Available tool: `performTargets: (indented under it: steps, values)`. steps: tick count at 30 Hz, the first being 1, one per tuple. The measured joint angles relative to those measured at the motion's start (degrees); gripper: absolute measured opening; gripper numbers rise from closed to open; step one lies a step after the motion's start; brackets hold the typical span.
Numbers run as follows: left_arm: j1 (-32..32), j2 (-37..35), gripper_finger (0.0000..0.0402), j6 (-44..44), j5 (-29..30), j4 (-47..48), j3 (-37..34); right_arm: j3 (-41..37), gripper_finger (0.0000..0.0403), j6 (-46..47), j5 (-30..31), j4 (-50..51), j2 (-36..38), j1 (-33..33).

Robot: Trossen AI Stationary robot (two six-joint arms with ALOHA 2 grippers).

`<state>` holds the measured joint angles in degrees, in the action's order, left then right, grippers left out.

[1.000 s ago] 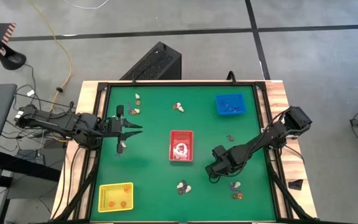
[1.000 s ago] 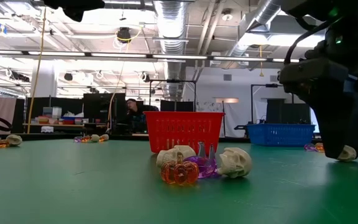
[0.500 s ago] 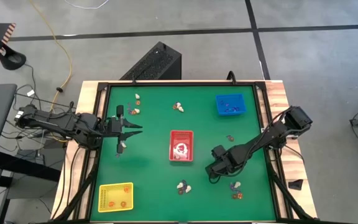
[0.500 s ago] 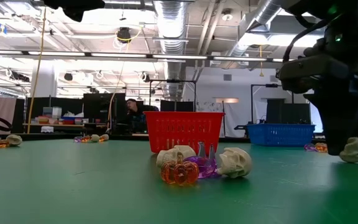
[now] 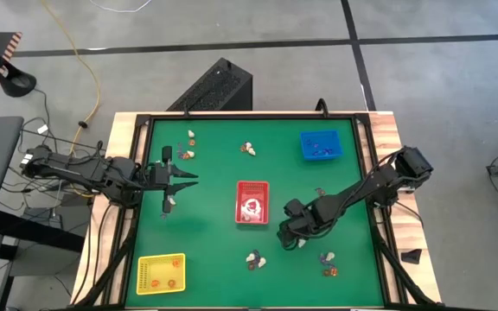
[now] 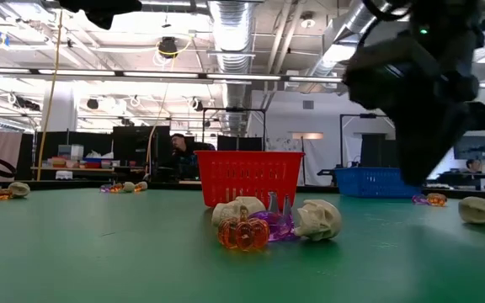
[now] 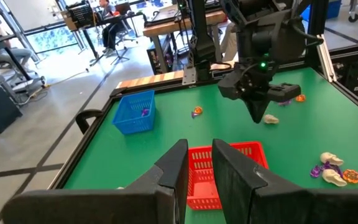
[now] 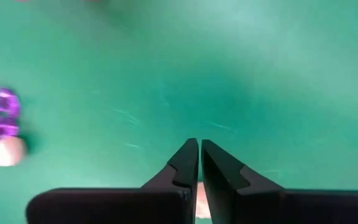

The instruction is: Sort Halloween decoration

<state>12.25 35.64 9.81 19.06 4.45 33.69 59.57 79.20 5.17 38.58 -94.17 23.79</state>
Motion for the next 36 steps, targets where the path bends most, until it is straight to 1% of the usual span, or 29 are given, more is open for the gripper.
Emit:
performTargets:
  steps: [4,11,15,19,22,25,31,36]
  values:
    - [-0.01,-0.02,0.0061,0.01,-0.01,0.02,0.0,0.64,0.005,0.76,-3.54,-0.42,0.02,0.7]
    - [0.0,-0.02,0.0061,0.01,-0.02,0.02,0.0,0.64,0.0076,7.72,-3.72,0.71,0.02,3.62]
    - [0.0,-0.02,0.0061,0.0,-0.03,0.02,0.0,0.64,0.0107,8.88,-3.44,2.39,0.04,4.52]
    - [0.0,0.0,0.0061,-0.03,-0.03,0.02,0.0,0.64,0.015,9.29,-1.07,3.64,0.04,4.7]
    - [0.0,-0.01,0.0061,-0.05,-0.03,0.02,0.0,0.64,0.0181,9.35,-0.92,3.62,0.04,4.72]
    - [0.0,-0.02,0.0061,-0.05,-0.03,0.02,0.0,0.64,0.0201,10.64,-0.83,3.65,0.04,5.26]
    - [0.0,0.0,0.0061,0.03,-0.03,0.02,0.0,0.64,0.0208,14.84,0.21,3.67,0.02,6.93]
    - [0.0,-0.02,0.0061,0.01,-0.02,0.02,0.0,0.68,0.0202,15.94,0.9,2.76,-3.48,8.08]
